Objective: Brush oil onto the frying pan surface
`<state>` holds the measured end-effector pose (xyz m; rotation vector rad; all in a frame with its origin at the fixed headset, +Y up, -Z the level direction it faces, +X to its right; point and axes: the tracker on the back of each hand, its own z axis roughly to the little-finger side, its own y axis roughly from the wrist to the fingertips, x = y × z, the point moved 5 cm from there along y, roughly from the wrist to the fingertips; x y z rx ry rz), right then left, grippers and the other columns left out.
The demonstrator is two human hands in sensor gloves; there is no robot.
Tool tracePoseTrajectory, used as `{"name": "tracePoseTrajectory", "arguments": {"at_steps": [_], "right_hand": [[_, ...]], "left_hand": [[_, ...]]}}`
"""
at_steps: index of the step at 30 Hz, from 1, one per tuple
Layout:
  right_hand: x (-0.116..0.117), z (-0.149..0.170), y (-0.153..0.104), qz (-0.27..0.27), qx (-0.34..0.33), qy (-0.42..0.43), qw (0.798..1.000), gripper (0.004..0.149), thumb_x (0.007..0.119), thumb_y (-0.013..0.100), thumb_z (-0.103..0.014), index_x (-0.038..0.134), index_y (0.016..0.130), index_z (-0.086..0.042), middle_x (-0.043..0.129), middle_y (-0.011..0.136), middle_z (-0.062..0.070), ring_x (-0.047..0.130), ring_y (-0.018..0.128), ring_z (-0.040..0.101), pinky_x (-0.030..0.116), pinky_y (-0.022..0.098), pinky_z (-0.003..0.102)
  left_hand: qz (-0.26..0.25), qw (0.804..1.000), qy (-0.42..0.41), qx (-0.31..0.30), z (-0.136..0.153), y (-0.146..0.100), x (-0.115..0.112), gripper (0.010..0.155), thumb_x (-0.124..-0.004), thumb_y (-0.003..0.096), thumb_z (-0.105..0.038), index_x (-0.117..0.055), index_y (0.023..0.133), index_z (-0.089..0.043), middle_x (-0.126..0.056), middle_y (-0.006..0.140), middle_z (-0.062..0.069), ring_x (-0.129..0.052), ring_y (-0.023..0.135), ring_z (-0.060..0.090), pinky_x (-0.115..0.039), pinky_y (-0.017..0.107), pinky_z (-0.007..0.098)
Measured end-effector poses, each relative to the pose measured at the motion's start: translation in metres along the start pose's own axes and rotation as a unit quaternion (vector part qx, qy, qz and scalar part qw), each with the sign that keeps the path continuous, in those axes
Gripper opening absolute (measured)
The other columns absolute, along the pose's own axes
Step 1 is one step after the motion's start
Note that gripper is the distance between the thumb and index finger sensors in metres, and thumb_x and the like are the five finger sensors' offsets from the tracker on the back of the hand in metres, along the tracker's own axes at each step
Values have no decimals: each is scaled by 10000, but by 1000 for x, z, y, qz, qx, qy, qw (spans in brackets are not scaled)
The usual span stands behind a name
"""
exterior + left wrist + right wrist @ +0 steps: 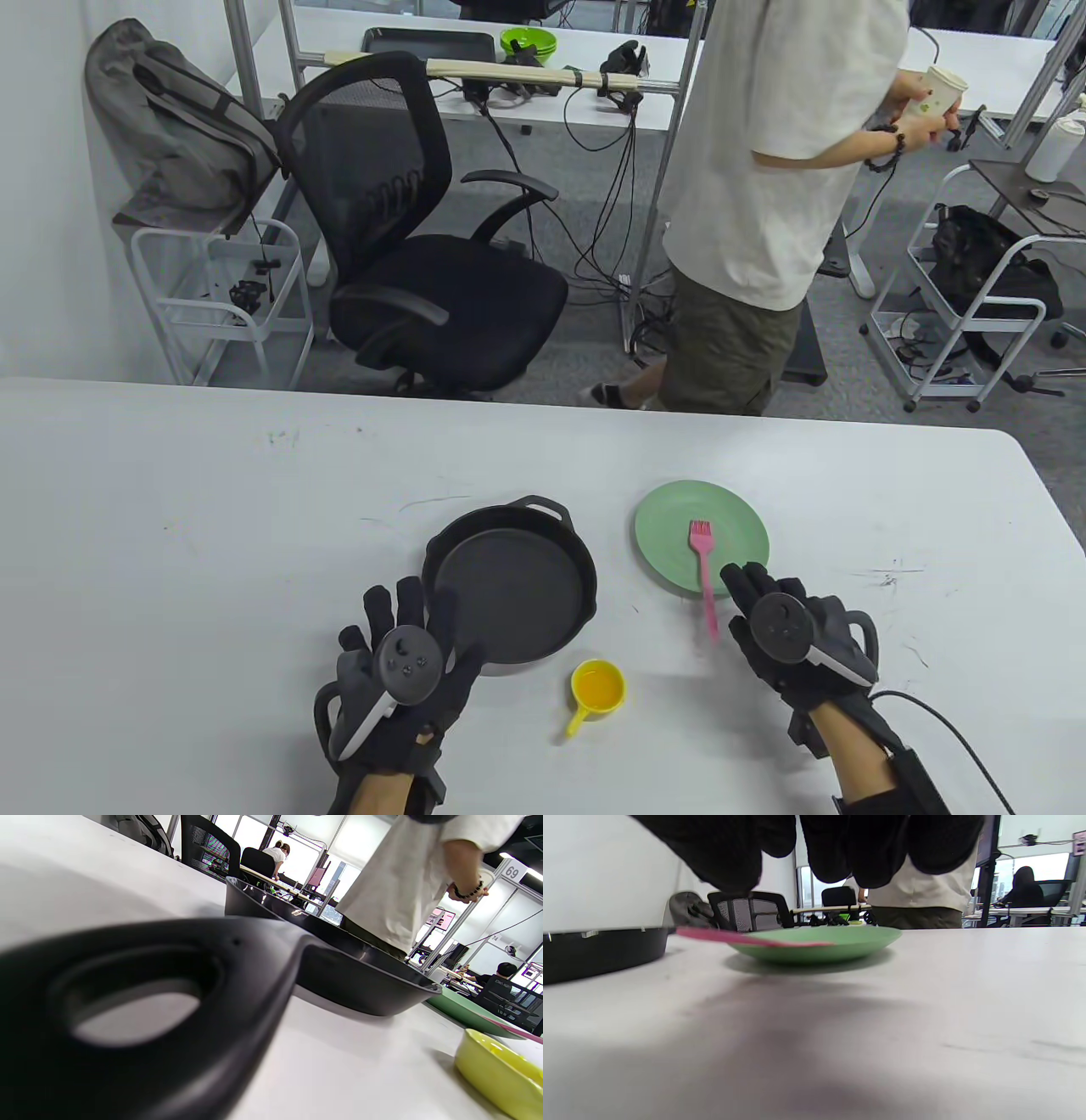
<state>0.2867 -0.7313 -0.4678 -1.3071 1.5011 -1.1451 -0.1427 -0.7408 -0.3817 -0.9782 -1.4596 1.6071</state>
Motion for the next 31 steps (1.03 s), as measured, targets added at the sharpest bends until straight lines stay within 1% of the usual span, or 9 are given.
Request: {"name": "tracePoseTrajectory", "arguments": {"at_steps": [4,6,9,12,13,16,17,21,31], "right_hand": [[-14,7,-21,21,22,29,999,701,681,608,-527,360,1175,-272,433,1249,176,519,1077,489,545,714,693],[-17,8,-32,25,29,40,998,714,665,608,-554,351,1182,-270,405,1262,178,474,1103,506,503,725,725],[-15,10,-48,22,39,52,998,728,642,610,-585,331,1192,-278,336,1283,171,357,1131,531,430,736,757],[-9,11,-54,19,40,56,997,733,624,609,-601,308,1193,-291,254,1290,161,222,1132,545,359,739,773],[-4,11,-55,12,40,58,997,737,622,606,-603,296,1192,-296,214,1288,161,165,1119,553,324,735,782],[10,13,-56,-43,46,39,997,754,591,610,-617,206,1184,-316,73,1264,151,-9,1075,539,181,718,792],[12,13,-56,-49,48,35,997,758,588,612,-617,191,1183,-313,30,1259,155,-30,1065,537,160,712,793],[14,16,-58,-63,52,41,996,763,583,612,-619,179,1181,-309,12,1252,155,-46,1060,533,139,703,796],[19,13,-61,-79,51,48,994,748,585,615,-603,201,1181,-302,32,1253,166,-5,1067,539,159,704,796]], "left_hand": [[-4,1000,6,1,0,0,1,795,-566,578,-694,-245,1239,-390,-26,1312,-36,93,1156,338,-8,753,637],[-5,1000,9,2,0,1,2,793,-566,578,-694,-245,1238,-394,-25,1312,-39,92,1156,338,-8,753,637],[-9,1000,9,7,2,1,3,794,-568,578,-693,-243,1239,-395,-26,1313,-38,96,1156,338,-4,753,636],[-7,1000,14,11,3,2,2,792,-569,579,-690,-248,1239,-393,-29,1312,-32,94,1154,341,-5,752,635],[-5,1000,18,11,3,2,1,793,-569,579,-690,-247,1240,-391,-28,1313,-31,94,1154,341,-5,752,635],[-1,1000,27,11,2,4,-3,790,-571,579,-689,-247,1238,-396,-28,1312,-31,95,1154,338,-2,753,633],[0,999,31,11,1,5,-4,790,-572,579,-688,-249,1238,-395,-30,1312,-31,97,1154,338,-1,753,633],[8,999,43,8,-2,7,-9,790,-570,579,-689,-244,1237,-400,-23,1311,-34,101,1154,334,3,752,632],[4,999,48,9,-1,7,-11,784,-578,578,-681,-262,1236,-393,-39,1312,-26,81,1156,341,-11,757,632]]}}
